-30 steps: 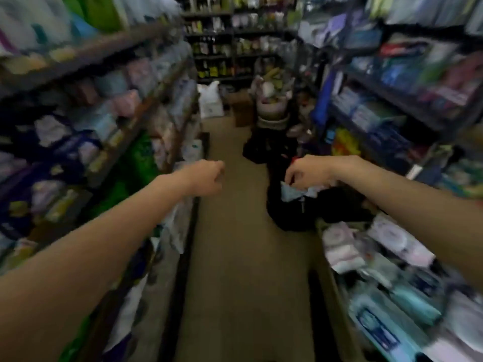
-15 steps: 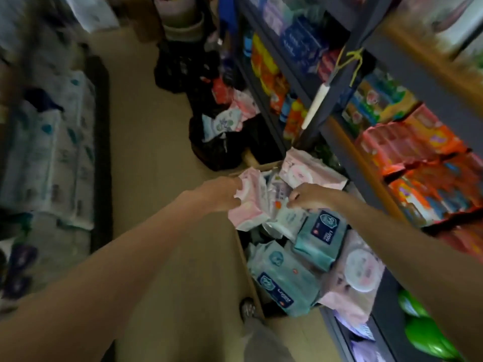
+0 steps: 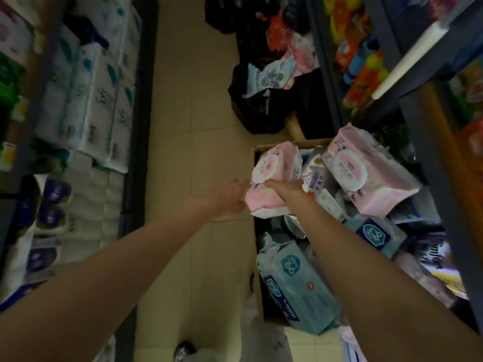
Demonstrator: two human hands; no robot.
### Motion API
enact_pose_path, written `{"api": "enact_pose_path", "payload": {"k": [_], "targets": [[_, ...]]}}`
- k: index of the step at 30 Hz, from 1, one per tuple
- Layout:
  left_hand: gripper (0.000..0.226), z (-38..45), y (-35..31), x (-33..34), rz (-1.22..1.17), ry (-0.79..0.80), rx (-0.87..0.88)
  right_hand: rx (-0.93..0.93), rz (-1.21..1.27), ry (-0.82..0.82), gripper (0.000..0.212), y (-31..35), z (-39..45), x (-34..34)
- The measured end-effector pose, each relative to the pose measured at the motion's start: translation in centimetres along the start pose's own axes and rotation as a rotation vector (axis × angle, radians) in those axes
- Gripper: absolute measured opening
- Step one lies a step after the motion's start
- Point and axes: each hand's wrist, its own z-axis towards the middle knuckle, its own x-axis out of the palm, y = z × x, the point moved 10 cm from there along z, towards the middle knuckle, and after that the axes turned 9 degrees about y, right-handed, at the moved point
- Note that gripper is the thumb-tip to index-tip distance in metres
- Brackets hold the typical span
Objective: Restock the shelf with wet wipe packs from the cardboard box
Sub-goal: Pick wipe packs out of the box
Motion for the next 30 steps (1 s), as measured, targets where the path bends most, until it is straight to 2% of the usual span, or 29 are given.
{"api": "enact_pose_path", "payload": {"k": [7, 10, 12, 13, 15, 16, 18, 22, 24, 26, 28, 30], "targets": [[0.055, -2.0, 2.1, -0.8, -0.245, -0.042, -0.067, -0.034, 0.139, 0.001, 0.095, 0.3, -1.1, -1.1], [0.053, -2.8, 3.0, -1.1, -0.375, -0.067, -0.102, -0.024, 0.201, 0.064, 0.101, -0.1, -2.2, -1.4], [0.051, -3.2, 3.7, -1.0, -0.578, -0.09, -0.113, 0.003, 0.179, 0.09, 0.103, -1.1, -2.5, -1.5], [0.05, -3.4, 4.0, -0.5, -0.712, -0.092, -0.118, 0.014, 0.167, 0.107, 0.096, -1.6, -2.8, -1.4], [0.045, -3.8, 4.5, 1.8, -0.968, -0.062, -0.178, 0.02, 0.133, 0.143, 0.067, -1.8, -5.3, -0.9], [0.041, -3.9, 4.4, 3.4, -1.056, -0.022, -0.211, 0.015, 0.108, 0.155, 0.054, -1.8, -6.3, -0.6], [0.033, -3.5, 3.2, 6.7, -1.134, 0.098, -0.222, 0.029, 0.032, 0.14, 0.044, -2.5, -6.8, -0.4], [0.042, -2.4, 1.2, 8.7, -1.084, 0.177, -0.156, 0.057, -0.085, 0.15, 0.065, -2.9, -7.2, 1.7], [0.043, -1.8, 1.7, 8.8, -1.047, 0.172, -0.146, 0.065, -0.026, 0.151, 0.079, -3.3, -6.3, 2.8], [0.038, -0.9, 3.0, 9.3, -1.072, 0.162, -0.138, 0.06, 0.066, 0.132, 0.105, -3.9, -4.5, 4.0], [0.024, -0.2, 4.3, 9.7, -1.107, 0.136, -0.148, 0.068, 0.037, 0.034, 0.131, -4.7, -2.6, 4.4], [0.025, -0.1, 5.2, 9.7, -1.135, 0.098, -0.168, 0.049, 0.066, -0.006, 0.133, -5.3, -2.1, 4.5]]}}
